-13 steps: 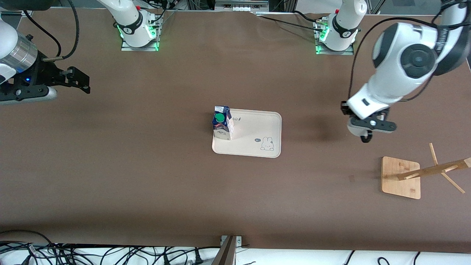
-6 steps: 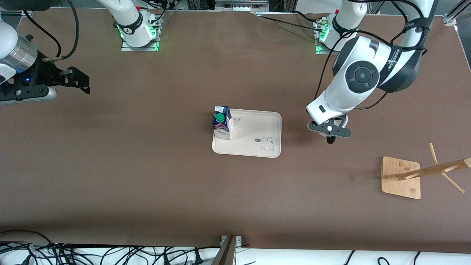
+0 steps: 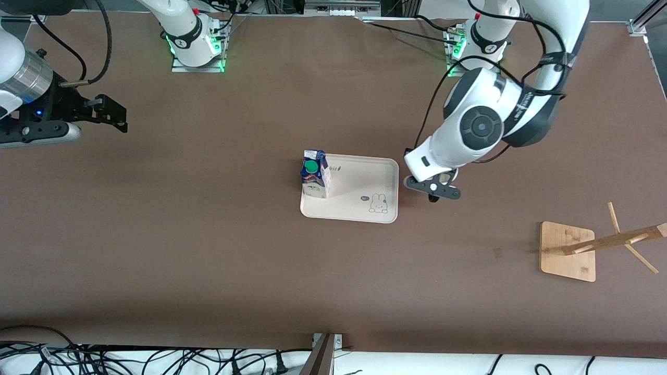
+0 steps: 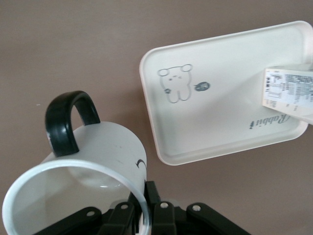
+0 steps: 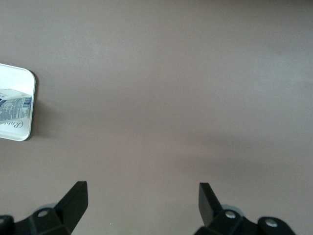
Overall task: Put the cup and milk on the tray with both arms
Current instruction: 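Carry the white mug toward the tray with the left gripper, then lower the mug onto the tray beside the carton, open the left gripper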
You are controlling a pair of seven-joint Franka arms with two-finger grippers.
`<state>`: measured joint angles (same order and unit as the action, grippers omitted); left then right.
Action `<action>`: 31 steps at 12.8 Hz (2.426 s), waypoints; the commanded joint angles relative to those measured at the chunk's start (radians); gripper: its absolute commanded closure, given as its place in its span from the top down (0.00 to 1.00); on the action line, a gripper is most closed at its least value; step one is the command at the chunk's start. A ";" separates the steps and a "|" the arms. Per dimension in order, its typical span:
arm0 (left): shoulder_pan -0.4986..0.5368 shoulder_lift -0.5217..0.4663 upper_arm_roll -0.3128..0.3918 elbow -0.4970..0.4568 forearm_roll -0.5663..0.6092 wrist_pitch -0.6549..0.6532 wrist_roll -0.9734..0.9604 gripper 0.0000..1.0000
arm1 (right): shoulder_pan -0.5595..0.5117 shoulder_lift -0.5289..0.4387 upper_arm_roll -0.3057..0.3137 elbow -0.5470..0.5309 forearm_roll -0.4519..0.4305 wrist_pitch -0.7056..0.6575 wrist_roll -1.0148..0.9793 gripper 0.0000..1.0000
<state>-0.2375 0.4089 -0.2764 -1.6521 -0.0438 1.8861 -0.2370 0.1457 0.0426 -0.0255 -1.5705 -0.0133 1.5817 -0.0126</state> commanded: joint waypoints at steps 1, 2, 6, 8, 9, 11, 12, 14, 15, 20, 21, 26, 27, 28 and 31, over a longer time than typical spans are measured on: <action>-0.077 0.088 0.020 0.113 -0.005 -0.016 -0.082 0.00 | -0.005 0.005 0.006 0.018 -0.007 -0.015 0.010 1.00; -0.089 0.108 0.020 0.129 -0.007 -0.016 -0.122 0.00 | -0.006 0.005 0.006 0.018 -0.007 -0.015 0.008 1.00; -0.154 0.221 0.031 0.235 -0.007 -0.012 -0.257 0.00 | -0.006 0.005 0.004 0.015 -0.005 -0.032 0.010 1.00; -0.157 0.244 0.031 0.245 -0.008 0.007 -0.258 0.00 | -0.006 0.005 0.004 0.013 -0.005 -0.032 0.011 1.00; -0.170 0.255 0.031 0.245 -0.007 0.031 -0.259 0.00 | -0.006 0.005 0.004 0.013 -0.007 -0.032 0.014 1.00; -0.186 0.269 0.031 0.245 -0.008 0.041 -0.260 0.00 | -0.006 0.005 0.004 0.015 -0.005 -0.032 0.014 1.00; -0.189 0.271 0.033 0.245 -0.010 0.041 -0.245 0.00 | -0.006 0.005 0.004 0.015 -0.007 -0.032 0.014 1.00; -0.187 0.280 0.029 0.245 -0.016 0.051 -0.163 0.00 | -0.006 0.005 0.004 0.015 -0.005 -0.032 0.014 1.00; -0.186 0.280 0.029 0.245 -0.022 0.051 -0.097 0.00 | -0.006 0.005 0.004 0.015 -0.005 -0.032 0.014 1.00; -0.186 0.292 0.026 0.244 -0.019 0.079 -0.013 0.00 | -0.005 0.003 0.006 0.018 -0.004 -0.031 0.014 1.00; -0.186 0.297 0.028 0.241 -0.016 0.099 -0.013 0.00 | -0.005 0.005 0.006 0.018 -0.004 -0.031 0.014 1.00; -0.184 0.321 0.029 0.232 -0.007 0.117 -0.013 0.00 | -0.005 0.005 0.006 0.017 -0.004 -0.031 0.014 1.00; -0.181 0.329 0.029 0.230 -0.007 0.117 -0.013 0.00 | -0.006 0.005 0.004 0.017 -0.004 -0.031 0.014 1.00; -0.181 0.337 0.029 0.232 -0.005 0.119 -0.013 0.00 | -0.006 0.005 0.004 0.017 -0.004 -0.031 0.016 1.00; -0.183 0.350 0.031 0.230 -0.005 0.120 -0.015 0.00 | -0.006 0.005 0.004 0.017 -0.004 -0.032 0.014 1.00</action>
<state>-0.4143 0.7462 -0.2515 -1.4367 -0.0443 2.0046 -0.2717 0.1457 0.0438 -0.0262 -1.5705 -0.0133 1.5648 -0.0074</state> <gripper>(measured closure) 0.925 0.000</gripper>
